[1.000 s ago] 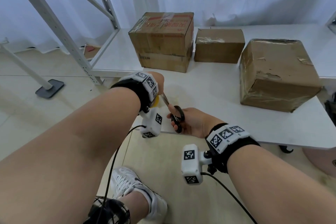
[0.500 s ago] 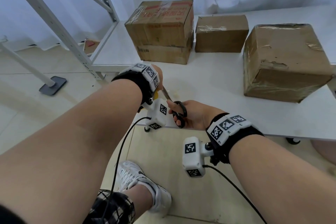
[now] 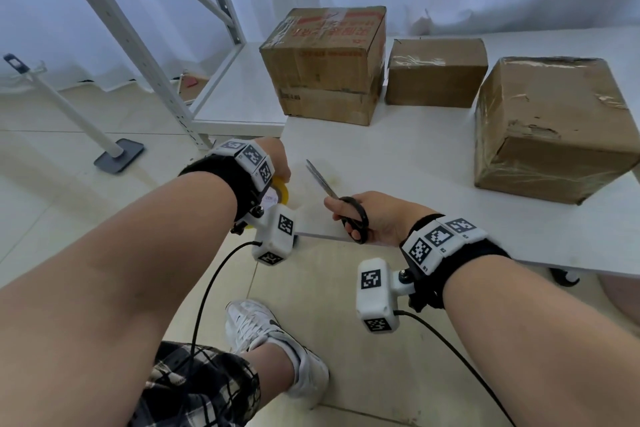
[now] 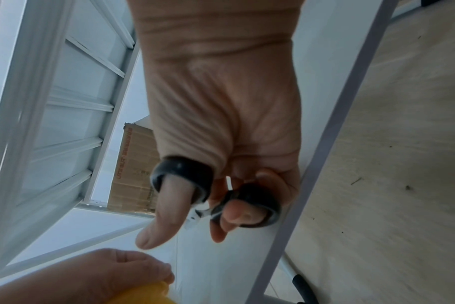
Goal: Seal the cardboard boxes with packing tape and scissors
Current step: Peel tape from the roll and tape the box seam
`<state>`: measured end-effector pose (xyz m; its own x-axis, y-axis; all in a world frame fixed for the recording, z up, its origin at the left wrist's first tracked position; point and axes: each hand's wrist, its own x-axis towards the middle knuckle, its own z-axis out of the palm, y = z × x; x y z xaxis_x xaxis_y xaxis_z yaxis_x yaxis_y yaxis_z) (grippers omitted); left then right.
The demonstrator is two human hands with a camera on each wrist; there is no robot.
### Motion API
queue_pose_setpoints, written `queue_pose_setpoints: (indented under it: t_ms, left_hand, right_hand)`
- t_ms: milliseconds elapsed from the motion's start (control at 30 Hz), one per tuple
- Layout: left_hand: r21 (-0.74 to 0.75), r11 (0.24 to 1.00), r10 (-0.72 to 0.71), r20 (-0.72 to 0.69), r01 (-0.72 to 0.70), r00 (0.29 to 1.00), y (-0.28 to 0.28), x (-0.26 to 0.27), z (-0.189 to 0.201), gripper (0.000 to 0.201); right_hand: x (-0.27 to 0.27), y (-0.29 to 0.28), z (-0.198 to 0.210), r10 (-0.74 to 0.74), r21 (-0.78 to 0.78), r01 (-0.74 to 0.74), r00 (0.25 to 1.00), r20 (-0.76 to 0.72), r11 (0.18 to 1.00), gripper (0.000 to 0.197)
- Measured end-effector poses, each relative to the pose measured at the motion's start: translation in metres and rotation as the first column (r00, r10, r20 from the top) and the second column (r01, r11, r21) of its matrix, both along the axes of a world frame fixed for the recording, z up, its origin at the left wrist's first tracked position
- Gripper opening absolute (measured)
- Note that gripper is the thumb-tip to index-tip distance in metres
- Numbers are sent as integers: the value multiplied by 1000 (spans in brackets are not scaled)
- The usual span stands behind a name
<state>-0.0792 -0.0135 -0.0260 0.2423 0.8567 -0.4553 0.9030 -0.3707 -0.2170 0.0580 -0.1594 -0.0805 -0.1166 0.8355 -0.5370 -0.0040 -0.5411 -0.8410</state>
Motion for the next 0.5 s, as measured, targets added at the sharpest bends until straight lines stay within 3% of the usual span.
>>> queue_pose_setpoints:
  t_ms: [200, 300, 400, 500]
  left_hand:
    - [12, 997, 81, 90, -82, 993, -12, -16, 10, 36]
    - [33, 995, 86, 108, -89, 990, -17, -24, 13, 30]
    - [57, 991, 109, 147, -118, 983, -17, -35, 17, 31]
    - [85, 985, 125, 253, -151, 959, -18, -42, 23, 31]
  right_hand:
    - [-2, -3, 16, 282, -45, -279, 936, 209, 959, 52]
    - [0, -3, 24, 383, -74, -376, 892, 242, 924, 42]
    - [13, -7, 23, 261, -4, -267, 939, 222, 964, 34]
    - [31, -14, 23, 47, 97, -54, 997, 66, 994, 34]
